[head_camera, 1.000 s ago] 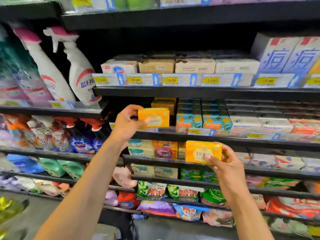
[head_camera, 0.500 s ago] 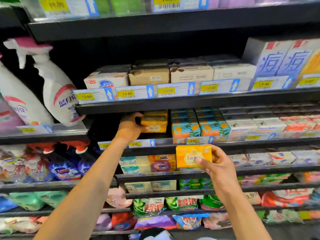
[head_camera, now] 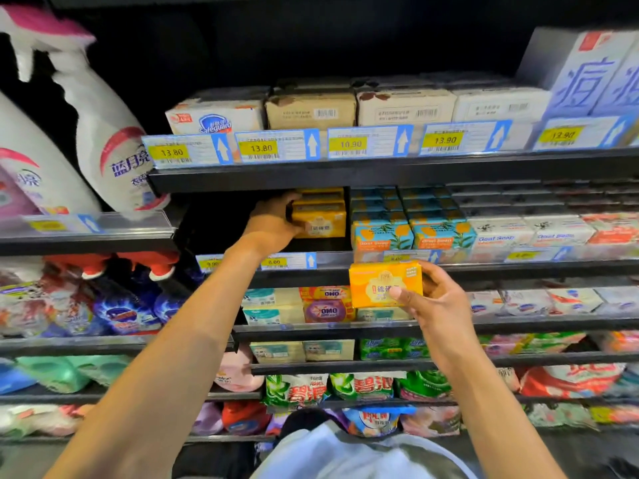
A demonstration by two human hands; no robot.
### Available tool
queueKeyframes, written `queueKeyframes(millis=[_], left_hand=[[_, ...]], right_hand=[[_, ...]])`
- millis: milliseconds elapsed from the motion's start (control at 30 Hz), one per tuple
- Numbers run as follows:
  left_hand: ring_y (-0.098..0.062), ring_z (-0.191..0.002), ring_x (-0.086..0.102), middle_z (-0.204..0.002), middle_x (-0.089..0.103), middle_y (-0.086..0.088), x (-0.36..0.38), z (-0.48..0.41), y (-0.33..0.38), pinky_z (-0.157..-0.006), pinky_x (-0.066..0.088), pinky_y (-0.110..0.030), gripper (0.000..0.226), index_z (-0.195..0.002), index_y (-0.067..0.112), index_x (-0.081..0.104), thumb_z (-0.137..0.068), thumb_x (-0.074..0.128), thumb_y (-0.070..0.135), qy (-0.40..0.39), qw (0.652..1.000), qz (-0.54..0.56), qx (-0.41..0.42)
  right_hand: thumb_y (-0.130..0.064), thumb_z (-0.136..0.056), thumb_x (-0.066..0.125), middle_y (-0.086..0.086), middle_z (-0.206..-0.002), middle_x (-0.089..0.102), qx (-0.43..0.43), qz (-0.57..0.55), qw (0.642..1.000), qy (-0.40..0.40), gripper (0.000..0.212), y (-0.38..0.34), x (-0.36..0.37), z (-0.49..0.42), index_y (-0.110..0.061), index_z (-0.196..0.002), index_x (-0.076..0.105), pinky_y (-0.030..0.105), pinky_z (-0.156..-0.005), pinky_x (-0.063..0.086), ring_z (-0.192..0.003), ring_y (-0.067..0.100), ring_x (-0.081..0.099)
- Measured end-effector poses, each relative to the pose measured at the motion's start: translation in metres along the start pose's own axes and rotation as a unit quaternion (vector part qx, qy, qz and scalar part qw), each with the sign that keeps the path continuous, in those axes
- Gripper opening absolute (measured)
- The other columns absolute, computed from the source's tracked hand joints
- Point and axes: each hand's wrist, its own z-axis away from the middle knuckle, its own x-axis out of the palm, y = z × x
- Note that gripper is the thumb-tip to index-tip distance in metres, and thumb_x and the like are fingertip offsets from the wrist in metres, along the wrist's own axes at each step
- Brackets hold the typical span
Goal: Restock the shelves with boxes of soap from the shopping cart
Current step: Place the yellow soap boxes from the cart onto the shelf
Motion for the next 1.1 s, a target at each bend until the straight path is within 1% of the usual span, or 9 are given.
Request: queueKeyframes(millis=[200,300,367,467,533,700,800,967,1100], left_hand=[[-0.023,-0.131,0.050,-0.143,0.054,0.000,-0.002,0.002,0.000,-0.105,0.048,-0.042,0.063,-0.140,0.033,0.049,-0.084,0.078,0.039,-0.008,0.998,-0.059,-0.007],[-0.022,-0.134,0.047,-0.143,0.054,0.000,-0.009,0.024,0.012,-0.105,0.048,-0.041,0.053,-0.140,0.033,0.051,-0.091,0.071,0.034,0.060,0.996,-0.063,0.005],[-0.012,-0.118,0.060,-0.127,0.065,0.005,-0.015,0.046,0.024,-0.099,0.053,-0.035,0.036,-0.129,0.028,0.062,-0.094,0.070,0.025,0.075,0.994,0.065,0.042],[-0.006,-0.107,0.067,-0.117,0.071,0.009,-0.025,0.080,0.045,-0.093,0.055,-0.025,0.028,-0.120,0.025,0.068,-0.093,0.071,0.022,-0.060,0.958,0.276,0.057],[-0.010,-0.106,0.068,-0.116,0.072,0.005,-0.027,0.089,0.049,-0.090,0.057,-0.028,0.033,-0.119,0.026,0.070,-0.087,0.077,0.023,-0.099,0.946,0.303,0.060],[-0.015,-0.097,0.074,-0.101,0.078,0.001,-0.037,0.081,0.046,-0.083,0.060,-0.029,0.022,-0.100,0.023,0.075,-0.081,0.081,0.014,-0.042,0.935,0.352,0.027],[-0.016,-0.099,0.073,-0.100,0.078,0.003,-0.048,0.068,0.039,-0.083,0.059,-0.026,0.024,-0.100,0.023,0.075,-0.083,0.078,0.006,-0.020,0.925,0.379,0.005],[0.001,-0.100,0.067,-0.104,0.073,0.013,-0.045,0.043,0.023,-0.090,0.053,-0.018,0.021,-0.096,0.039,0.072,-0.085,0.080,0.021,0.007,0.962,0.272,-0.022],[0.014,-0.092,0.060,-0.105,0.069,0.017,-0.029,0.037,0.017,-0.074,0.043,0.001,0.020,-0.105,0.035,0.074,-0.086,0.079,0.031,-0.004,0.983,0.179,-0.034]], right_hand=[[-0.014,-0.067,0.086,0.005,-0.112,0.077,-0.013,0.005,1.000,-0.004,0.066,0.001,0.011,-0.008,-0.022,-0.128,0.060,0.042,-0.097,0.055,-0.108,0.023,0.073],[-0.016,-0.065,0.086,0.003,-0.111,0.077,-0.033,0.009,0.999,0.002,0.064,-0.003,0.019,-0.011,-0.030,-0.122,0.061,0.041,-0.097,0.056,-0.107,0.019,0.073],[-0.017,-0.065,0.086,0.001,-0.112,0.077,-0.046,0.014,0.999,-0.002,0.063,-0.007,0.024,-0.012,-0.032,-0.120,0.061,0.040,-0.094,0.057,-0.107,0.018,0.073],[-0.015,-0.066,0.086,0.004,-0.115,0.075,-0.079,0.015,0.997,-0.017,0.063,-0.011,0.033,-0.015,-0.030,-0.122,0.061,0.039,-0.091,0.059,-0.109,0.018,0.072],[-0.015,-0.066,0.086,0.004,-0.116,0.074,-0.102,0.013,0.994,-0.028,0.061,-0.012,0.040,-0.017,-0.030,-0.121,0.061,0.036,-0.088,0.060,-0.110,0.018,0.071],[-0.018,-0.084,0.082,-0.011,-0.127,0.064,-0.193,0.155,0.967,-0.063,0.062,-0.010,0.047,-0.026,-0.034,-0.136,0.052,0.023,-0.093,0.056,-0.117,0.005,0.063],[-0.024,-0.091,0.077,-0.011,-0.128,0.061,-0.314,0.308,0.896,-0.054,0.054,0.003,0.034,-0.034,-0.021,-0.139,0.053,0.021,-0.099,0.050,-0.119,0.004,0.059],[-0.032,-0.097,0.067,0.004,-0.128,0.062,-0.468,0.541,0.686,-0.133,0.037,0.032,0.014,-0.060,-0.012,-0.128,0.064,0.044,-0.100,0.051,-0.123,0.024,0.057],[-0.035,-0.100,0.058,0.004,-0.128,0.061,-0.489,0.575,0.642,-0.136,0.040,0.048,0.010,-0.064,-0.013,-0.133,0.063,0.043,-0.099,0.051,-0.123,0.026,0.055]])
